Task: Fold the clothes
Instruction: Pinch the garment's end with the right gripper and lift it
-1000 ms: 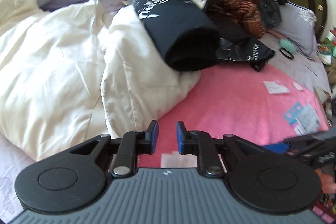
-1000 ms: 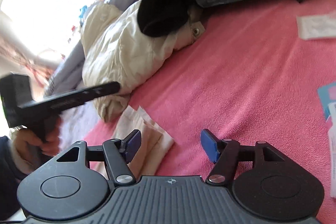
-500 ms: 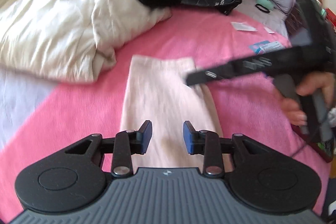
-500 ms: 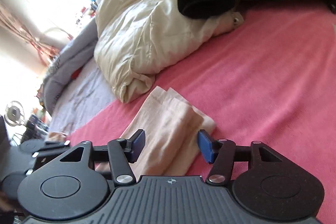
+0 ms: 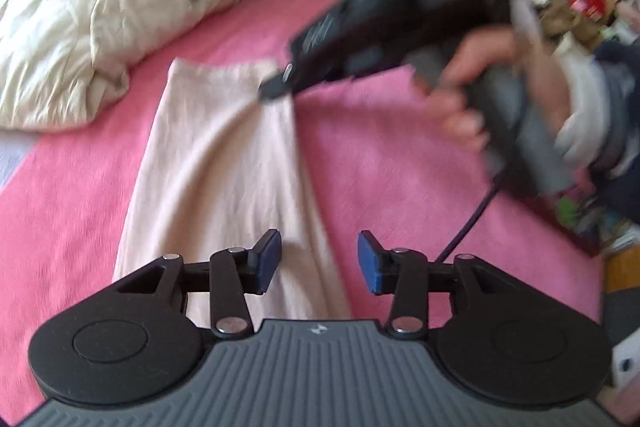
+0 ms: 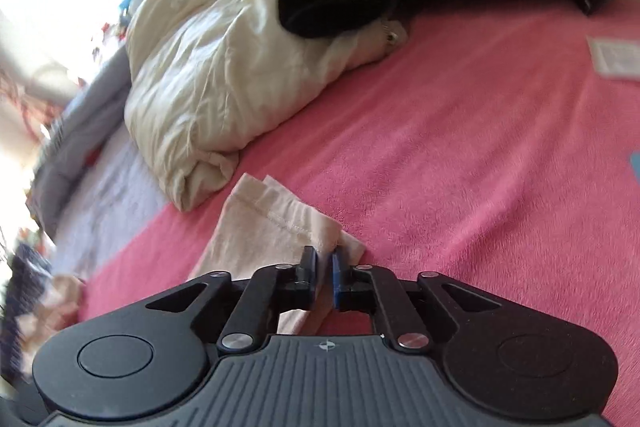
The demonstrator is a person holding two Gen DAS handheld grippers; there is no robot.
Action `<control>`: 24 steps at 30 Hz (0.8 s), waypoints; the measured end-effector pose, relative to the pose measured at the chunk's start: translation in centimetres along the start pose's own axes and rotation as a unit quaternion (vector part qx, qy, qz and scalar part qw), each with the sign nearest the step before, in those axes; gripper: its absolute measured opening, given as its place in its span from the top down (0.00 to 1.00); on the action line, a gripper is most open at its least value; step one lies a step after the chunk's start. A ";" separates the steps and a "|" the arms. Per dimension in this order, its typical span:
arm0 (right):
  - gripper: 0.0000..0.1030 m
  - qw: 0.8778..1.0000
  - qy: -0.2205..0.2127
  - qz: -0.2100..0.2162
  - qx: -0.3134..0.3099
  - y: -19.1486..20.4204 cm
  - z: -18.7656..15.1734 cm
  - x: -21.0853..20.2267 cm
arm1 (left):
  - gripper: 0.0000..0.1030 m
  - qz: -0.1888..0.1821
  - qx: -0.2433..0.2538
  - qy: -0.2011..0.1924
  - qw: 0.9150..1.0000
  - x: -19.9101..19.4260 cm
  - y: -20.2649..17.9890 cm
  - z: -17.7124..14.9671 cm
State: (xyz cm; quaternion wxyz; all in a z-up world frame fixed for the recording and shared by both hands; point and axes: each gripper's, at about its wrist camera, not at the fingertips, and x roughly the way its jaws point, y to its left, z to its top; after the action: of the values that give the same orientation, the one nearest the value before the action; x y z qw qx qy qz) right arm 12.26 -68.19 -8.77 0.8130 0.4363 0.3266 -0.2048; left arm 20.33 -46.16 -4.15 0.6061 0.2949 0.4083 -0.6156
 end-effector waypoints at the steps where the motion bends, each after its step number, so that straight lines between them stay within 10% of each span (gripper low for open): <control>1: 0.70 1.000 -0.011 0.005 0.015 -0.6 0.0 -0.6 | 0.53 -0.001 -0.010 -0.010 1.000 -0.4 0.0 0.0; 4: 0.51 0.999 -0.016 0.027 0.044 -2.3 -0.1 -1.6 | 0.47 -0.015 -0.042 -0.032 0.998 -0.6 -0.2 -0.8; 8: 0.50 0.991 0.008 0.103 0.088 -3.9 -0.1 0.6 | 0.32 -0.021 -0.065 -0.044 0.997 0.4 -1.3 -2.1; 11: 0.57 0.986 0.035 0.141 0.082 -3.5 0.8 2.7 | 0.40 0.003 -0.082 -0.045 0.996 -0.8 -2.7 -1.8; 14: 0.88 0.982 0.066 0.150 0.099 -4.0 1.3 4.3 | 0.41 0.036 -0.182 -0.104 0.977 -4.4 -2.7 -3.5; 18: 0.89 0.983 0.073 0.144 0.090 -3.2 1.8 3.4 | 0.45 0.072 -0.304 -0.077 0.947 -4.5 -2.7 -8.2; 24: 0.89 0.987 0.059 0.149 -0.007 2.9 2.3 -1.3 | 0.44 0.136 -0.319 -0.133 0.929 -11.2 -7.5 -9.9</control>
State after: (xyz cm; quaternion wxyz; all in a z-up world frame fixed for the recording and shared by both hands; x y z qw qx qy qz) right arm 13.98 -68.46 -5.26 0.8169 0.4854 0.3070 -0.0532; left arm 12.60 -32.50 1.69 0.7947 0.0542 0.4546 -0.3987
